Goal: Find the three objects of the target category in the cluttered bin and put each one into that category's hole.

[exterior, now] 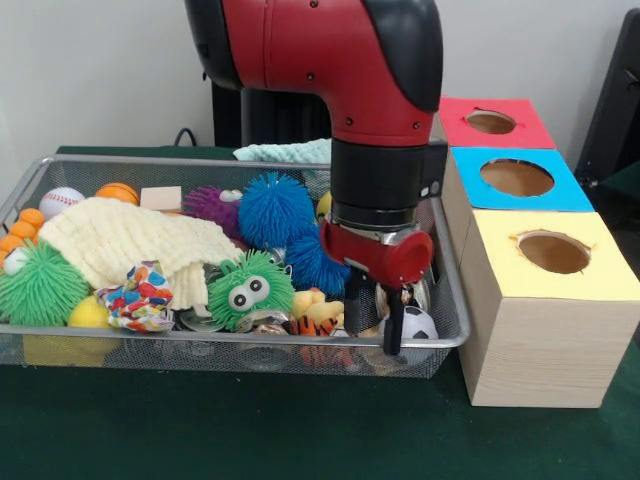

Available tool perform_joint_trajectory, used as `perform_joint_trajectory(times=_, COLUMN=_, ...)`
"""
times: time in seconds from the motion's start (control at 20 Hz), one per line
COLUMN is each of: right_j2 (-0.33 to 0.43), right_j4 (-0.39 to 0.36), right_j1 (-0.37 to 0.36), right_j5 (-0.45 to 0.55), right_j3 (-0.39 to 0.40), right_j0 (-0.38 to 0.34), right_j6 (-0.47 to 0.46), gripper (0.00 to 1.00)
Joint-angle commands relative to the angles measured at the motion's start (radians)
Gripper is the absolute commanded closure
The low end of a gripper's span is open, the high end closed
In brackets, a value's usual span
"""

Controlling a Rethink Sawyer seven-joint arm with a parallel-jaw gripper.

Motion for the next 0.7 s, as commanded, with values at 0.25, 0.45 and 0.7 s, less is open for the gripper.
perform_joint_trajectory(times=0.25, right_j2=-0.181, right_j4=-0.031, right_j1=0.093, right_j5=0.164, right_j3=-0.065, right_j0=0.140, right_j6=0.037, gripper=0.00)
perform_joint_trajectory(times=0.45, right_j2=-0.209, right_j4=-0.047, right_j1=0.057, right_j5=0.234, right_j3=-0.082, right_j0=0.143, right_j6=-0.013, gripper=0.00)
perform_joint_trajectory(times=0.7, right_j2=-0.144, right_j4=0.001, right_j1=-0.024, right_j5=0.172, right_j3=-0.014, right_j0=0.100, right_j6=0.029, gripper=0.00)
